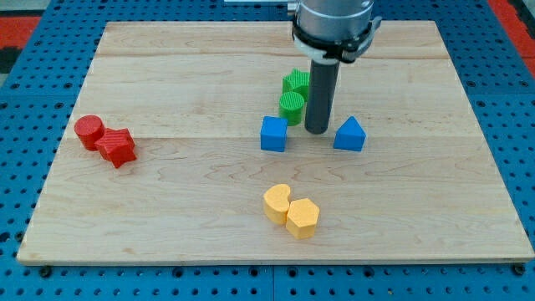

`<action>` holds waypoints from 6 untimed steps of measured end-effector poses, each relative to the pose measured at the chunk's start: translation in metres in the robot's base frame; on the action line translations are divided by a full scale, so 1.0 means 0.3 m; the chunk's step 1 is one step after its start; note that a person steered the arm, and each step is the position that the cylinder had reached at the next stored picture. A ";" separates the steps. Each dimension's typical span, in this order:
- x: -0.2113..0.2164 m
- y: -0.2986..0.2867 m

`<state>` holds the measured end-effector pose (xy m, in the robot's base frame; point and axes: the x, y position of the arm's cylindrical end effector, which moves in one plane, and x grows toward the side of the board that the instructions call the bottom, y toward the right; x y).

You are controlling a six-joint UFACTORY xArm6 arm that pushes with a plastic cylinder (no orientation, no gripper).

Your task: Place the triangle to the top right of yellow blocks

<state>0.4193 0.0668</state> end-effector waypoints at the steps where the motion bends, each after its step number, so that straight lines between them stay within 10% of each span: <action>1: 0.001 0.160; 5: 0.243 0.425; 6: 0.340 0.227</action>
